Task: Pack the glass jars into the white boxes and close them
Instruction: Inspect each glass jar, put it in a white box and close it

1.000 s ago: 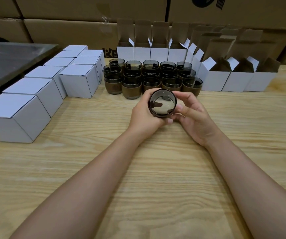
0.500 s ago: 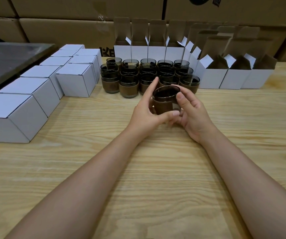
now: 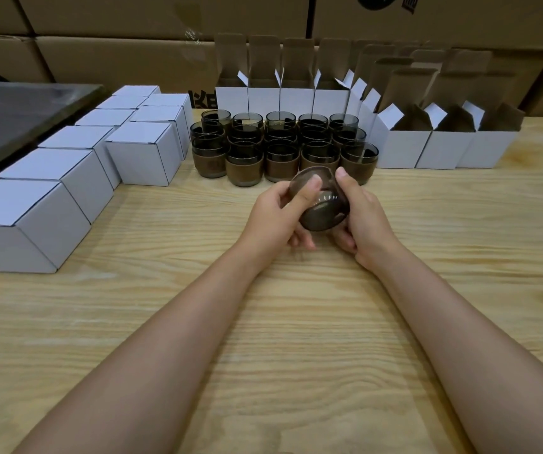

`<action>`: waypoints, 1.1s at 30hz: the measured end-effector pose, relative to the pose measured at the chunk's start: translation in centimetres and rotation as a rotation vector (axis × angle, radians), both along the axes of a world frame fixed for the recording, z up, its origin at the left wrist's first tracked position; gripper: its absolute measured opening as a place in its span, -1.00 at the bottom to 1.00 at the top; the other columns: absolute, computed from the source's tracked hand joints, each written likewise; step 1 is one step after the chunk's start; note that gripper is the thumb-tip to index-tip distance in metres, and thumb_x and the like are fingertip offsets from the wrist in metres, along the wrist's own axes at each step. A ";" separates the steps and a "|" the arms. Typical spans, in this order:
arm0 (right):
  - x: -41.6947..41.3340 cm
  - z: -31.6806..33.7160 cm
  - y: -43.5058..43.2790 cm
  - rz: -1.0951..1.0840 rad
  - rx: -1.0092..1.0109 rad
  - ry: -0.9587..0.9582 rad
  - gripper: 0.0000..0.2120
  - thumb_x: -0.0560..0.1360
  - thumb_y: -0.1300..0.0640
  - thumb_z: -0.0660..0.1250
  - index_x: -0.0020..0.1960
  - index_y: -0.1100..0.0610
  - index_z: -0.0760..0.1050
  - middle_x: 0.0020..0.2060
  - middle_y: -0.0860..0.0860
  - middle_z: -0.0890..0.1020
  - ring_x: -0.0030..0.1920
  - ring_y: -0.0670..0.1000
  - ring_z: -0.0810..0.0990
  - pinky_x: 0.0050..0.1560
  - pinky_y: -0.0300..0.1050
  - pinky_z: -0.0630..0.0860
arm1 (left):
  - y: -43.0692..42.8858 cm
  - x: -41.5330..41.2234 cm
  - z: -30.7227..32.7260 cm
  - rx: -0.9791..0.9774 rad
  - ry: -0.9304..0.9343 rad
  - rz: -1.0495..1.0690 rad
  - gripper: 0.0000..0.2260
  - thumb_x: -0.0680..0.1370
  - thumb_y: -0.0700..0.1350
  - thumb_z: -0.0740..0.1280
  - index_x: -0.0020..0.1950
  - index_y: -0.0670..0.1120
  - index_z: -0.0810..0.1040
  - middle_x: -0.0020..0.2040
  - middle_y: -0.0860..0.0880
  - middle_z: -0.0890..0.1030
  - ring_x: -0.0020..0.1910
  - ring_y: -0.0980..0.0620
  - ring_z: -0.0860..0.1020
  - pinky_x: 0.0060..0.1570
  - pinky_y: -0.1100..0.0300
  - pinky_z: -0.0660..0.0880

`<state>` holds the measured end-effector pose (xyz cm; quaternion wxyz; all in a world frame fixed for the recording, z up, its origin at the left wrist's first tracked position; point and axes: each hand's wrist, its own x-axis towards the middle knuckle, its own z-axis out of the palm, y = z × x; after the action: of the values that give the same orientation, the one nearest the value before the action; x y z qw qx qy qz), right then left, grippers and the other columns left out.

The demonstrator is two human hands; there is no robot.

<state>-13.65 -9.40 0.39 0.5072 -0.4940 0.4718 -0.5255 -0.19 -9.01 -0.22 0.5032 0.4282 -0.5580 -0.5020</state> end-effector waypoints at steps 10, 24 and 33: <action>0.4 -0.2 0.0 0.050 0.010 -0.012 -0.41 0.51 -0.37 0.08 -0.01 0.10 0.61 -0.33 0.02 0.66 -0.48 -0.03 0.53 -0.54 -0.18 0.48 | -0.1 -0.1 0.7 0.176 0.111 0.014 -0.42 0.53 0.23 0.27 0.23 -0.27 0.49 -0.17 -0.13 0.62 -0.59 0.07 0.44 -0.58 0.33 0.31; 0.4 0.0 0.5 0.047 -0.107 0.041 -0.74 0.56 -0.14 0.22 0.12 -0.02 0.52 -0.08 0.05 0.63 -0.01 0.16 0.65 -0.13 0.10 0.64 | 0.5 0.4 1.2 0.235 0.302 -0.169 -0.65 0.66 0.07 0.09 0.19 -0.15 0.50 -0.20 -0.09 0.63 -0.53 0.03 0.53 -0.55 0.26 0.47; -0.2 -0.7 0.2 0.157 -0.199 0.095 -0.46 0.28 0.11 0.48 0.23 0.08 0.44 -0.13 -0.11 0.65 -0.08 -0.16 0.63 -0.02 -0.19 0.57 | 0.2 0.4 1.2 0.317 0.344 -0.147 -0.62 0.66 0.08 0.08 0.02 -0.18 0.53 -0.38 -0.01 0.61 -0.58 0.09 0.49 -0.60 0.29 0.42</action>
<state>-13.80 -9.19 -0.27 0.4723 -0.6017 0.4006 -0.5043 0.25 -8.81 0.95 0.4795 0.3680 -0.4081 -0.6842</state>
